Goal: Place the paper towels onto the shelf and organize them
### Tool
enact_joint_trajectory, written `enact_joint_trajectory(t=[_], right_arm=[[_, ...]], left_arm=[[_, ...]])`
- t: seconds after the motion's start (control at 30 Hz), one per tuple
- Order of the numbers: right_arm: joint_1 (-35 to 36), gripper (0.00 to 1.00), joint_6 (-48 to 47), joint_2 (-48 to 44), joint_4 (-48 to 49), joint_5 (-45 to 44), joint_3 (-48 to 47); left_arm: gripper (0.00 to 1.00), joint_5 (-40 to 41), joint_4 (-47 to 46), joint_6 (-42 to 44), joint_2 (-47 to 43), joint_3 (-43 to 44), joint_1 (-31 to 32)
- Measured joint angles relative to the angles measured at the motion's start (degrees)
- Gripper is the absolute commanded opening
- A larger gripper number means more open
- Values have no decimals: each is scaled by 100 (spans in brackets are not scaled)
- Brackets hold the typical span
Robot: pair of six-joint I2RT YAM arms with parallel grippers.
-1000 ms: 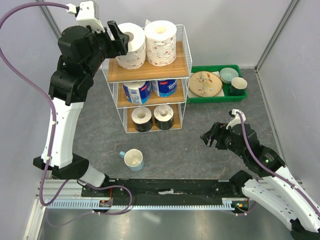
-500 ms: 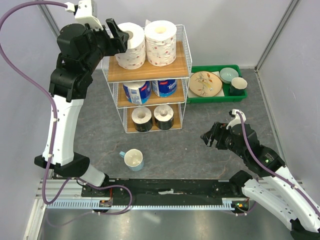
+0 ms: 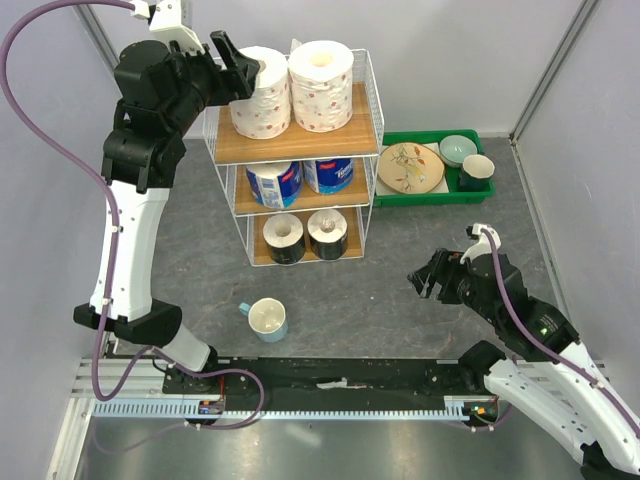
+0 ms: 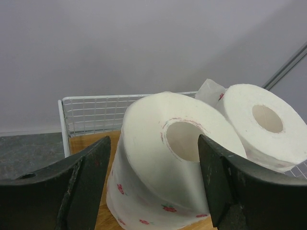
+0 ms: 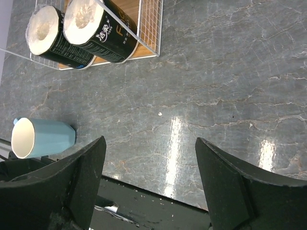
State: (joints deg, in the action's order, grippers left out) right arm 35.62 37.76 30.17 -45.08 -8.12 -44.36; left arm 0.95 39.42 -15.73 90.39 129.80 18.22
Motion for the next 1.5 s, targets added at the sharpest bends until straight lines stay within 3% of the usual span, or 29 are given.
enact_joint_trajectory(t=[0.5,0.83,1.07,1.33,1.5], right_arm=[[0,85,-63,-87,-208,-407,-481],[0,86,-533,636,-129,-1005,-1845],[0,87,-1113,1805,122,-1287,-3300],[2,88,-1899,3641,431,-1381,-6341],[0,89,-2341,4426,765,-1386,-7331]], left_arm=[[82,-282,-111,-76,-437,-275,-13],[82,-286,-553,-118,-1311,-774,-13],[82,-260,-695,-120,-1768,-1338,-13],[83,28,-682,-72,-1878,-1488,-13],[83,457,-737,87,-1884,-1526,-13]])
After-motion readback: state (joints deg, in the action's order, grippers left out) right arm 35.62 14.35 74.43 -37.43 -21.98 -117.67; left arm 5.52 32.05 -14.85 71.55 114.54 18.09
